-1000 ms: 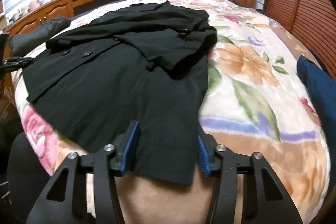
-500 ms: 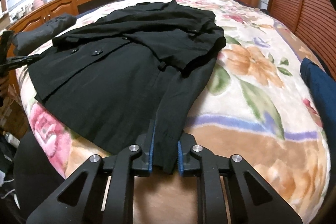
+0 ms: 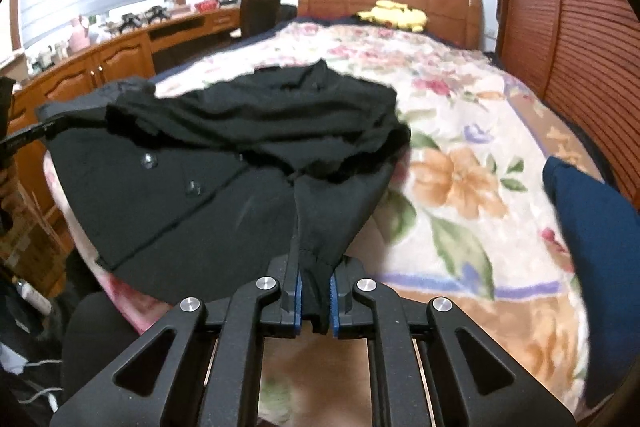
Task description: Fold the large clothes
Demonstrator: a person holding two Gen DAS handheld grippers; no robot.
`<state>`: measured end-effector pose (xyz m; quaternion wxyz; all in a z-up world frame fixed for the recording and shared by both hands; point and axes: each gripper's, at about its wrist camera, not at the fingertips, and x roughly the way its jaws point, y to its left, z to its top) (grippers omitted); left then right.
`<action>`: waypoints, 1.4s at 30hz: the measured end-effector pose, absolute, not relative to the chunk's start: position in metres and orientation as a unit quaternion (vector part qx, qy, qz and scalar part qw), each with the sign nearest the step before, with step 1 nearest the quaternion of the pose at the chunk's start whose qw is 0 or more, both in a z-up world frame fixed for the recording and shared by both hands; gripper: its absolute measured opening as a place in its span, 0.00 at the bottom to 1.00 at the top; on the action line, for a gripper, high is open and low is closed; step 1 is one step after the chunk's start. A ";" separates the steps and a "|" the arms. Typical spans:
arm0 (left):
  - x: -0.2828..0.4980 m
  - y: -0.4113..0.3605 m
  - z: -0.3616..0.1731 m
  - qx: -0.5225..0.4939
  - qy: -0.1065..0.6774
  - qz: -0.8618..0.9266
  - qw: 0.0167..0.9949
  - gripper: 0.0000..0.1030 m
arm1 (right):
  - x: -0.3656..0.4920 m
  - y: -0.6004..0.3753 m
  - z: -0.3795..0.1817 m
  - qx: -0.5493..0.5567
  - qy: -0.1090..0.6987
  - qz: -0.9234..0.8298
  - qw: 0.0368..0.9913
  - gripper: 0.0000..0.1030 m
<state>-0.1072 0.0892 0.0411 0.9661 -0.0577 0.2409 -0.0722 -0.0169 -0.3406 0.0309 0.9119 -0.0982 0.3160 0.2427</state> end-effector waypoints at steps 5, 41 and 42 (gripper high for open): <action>-0.127 0.083 0.072 -0.043 0.208 -0.079 0.974 0.01 | -0.033 -0.340 0.062 -0.101 0.288 0.247 0.920 0.06; -0.025 0.129 0.055 -0.033 0.257 -0.013 0.966 0.01 | 0.059 -0.286 0.082 -0.148 0.275 0.221 0.924 0.05; -0.010 0.132 0.047 -0.035 0.266 -0.013 0.963 0.01 | 0.072 -0.284 0.071 -0.150 0.284 0.217 0.922 0.05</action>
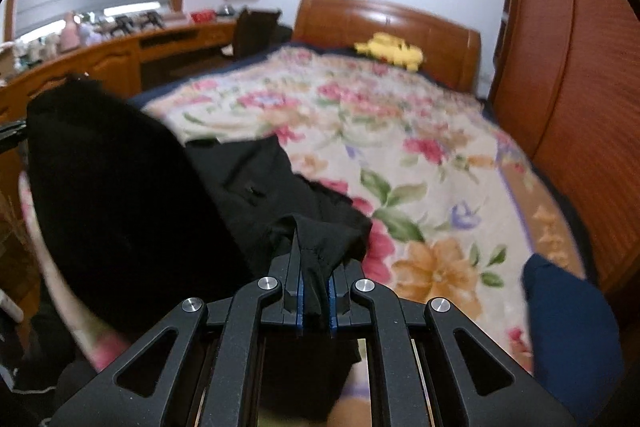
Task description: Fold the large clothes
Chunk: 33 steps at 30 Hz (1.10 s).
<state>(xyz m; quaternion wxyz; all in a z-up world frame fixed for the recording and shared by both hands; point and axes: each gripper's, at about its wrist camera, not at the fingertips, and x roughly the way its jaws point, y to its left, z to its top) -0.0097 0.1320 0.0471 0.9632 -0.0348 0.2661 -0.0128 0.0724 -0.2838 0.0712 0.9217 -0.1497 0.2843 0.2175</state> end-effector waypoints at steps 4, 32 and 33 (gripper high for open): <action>0.037 0.135 0.030 -0.028 0.286 -0.006 0.958 0.01 | 0.123 -0.274 0.040 -0.154 0.308 0.208 0.915 0.05; 0.217 0.140 0.045 0.002 0.313 0.013 0.950 0.02 | 0.332 -0.226 0.027 -0.159 0.333 0.109 0.923 0.07; 0.216 0.140 0.044 0.001 0.315 0.004 0.949 0.03 | 0.331 -0.225 0.026 -0.158 0.336 0.109 0.922 0.06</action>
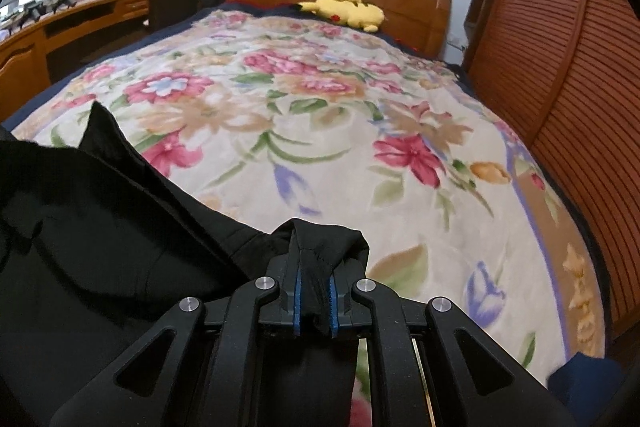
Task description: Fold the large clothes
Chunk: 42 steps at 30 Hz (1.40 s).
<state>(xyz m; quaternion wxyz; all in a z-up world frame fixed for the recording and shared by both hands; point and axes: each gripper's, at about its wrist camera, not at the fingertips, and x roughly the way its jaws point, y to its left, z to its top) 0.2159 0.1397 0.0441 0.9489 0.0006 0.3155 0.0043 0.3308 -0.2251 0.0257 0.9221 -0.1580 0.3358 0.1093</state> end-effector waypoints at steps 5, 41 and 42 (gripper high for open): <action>0.196 0.138 0.037 -0.002 0.329 -0.018 0.944 0.17 | 0.320 -0.225 0.025 -0.149 0.341 0.108 0.922 0.12; 0.040 0.131 -0.057 -0.020 0.386 -0.047 0.921 0.50 | 0.138 -0.295 -0.015 -0.123 0.368 0.130 0.912 0.79; 0.039 0.132 -0.060 -0.024 0.384 -0.046 0.922 0.51 | 0.138 -0.298 -0.018 -0.121 0.369 0.126 0.913 0.80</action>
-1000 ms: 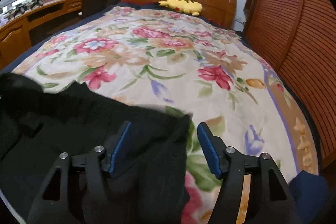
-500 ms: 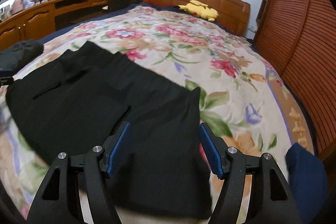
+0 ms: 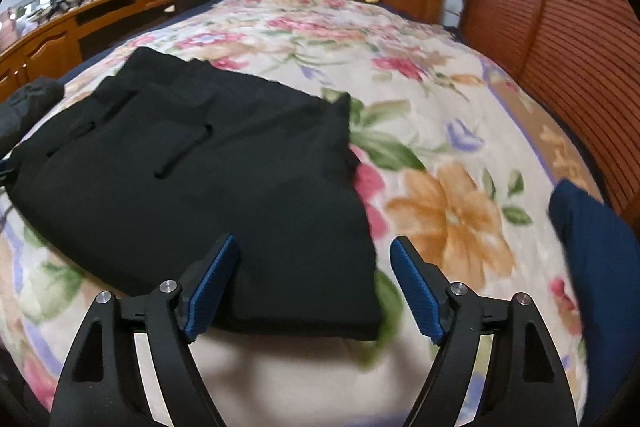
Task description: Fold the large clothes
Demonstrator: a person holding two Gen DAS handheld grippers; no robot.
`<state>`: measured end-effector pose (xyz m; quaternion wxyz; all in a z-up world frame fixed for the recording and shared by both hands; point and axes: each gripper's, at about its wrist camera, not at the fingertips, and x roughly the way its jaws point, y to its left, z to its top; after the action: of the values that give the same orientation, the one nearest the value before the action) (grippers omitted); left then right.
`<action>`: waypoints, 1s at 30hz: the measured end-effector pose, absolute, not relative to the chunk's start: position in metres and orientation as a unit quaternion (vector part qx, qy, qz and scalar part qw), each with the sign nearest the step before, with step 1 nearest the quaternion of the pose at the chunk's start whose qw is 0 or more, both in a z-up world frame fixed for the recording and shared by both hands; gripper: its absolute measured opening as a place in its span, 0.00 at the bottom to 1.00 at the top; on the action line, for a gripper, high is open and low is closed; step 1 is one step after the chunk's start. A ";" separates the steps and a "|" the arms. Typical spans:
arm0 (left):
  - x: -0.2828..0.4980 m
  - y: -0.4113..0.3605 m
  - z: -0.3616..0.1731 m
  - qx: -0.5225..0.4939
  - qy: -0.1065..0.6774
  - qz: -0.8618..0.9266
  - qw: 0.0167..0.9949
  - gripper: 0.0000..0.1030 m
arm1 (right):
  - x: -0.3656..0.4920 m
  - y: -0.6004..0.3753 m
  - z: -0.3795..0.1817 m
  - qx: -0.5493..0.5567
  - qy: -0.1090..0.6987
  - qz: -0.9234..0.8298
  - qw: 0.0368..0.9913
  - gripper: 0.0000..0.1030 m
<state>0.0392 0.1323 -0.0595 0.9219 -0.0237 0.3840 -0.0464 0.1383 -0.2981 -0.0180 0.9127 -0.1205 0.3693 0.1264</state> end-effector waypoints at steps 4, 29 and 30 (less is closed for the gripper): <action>0.038 0.136 -0.064 -0.032 0.380 -0.048 0.923 0.54 | 0.136 -0.307 -0.030 -0.111 0.380 0.122 0.910 0.83; 0.043 0.131 -0.071 -0.014 0.399 -0.031 0.916 0.62 | 0.133 -0.310 -0.065 -0.060 0.422 0.164 0.890 0.81; 0.043 0.131 -0.071 -0.011 0.400 -0.033 0.916 0.61 | 0.133 -0.310 -0.065 -0.059 0.422 0.168 0.889 0.76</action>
<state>0.0435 0.1306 -0.0707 0.9157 -0.0106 0.4004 -0.0334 0.1328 -0.3101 -0.0649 0.8888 -0.0594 0.4224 0.1679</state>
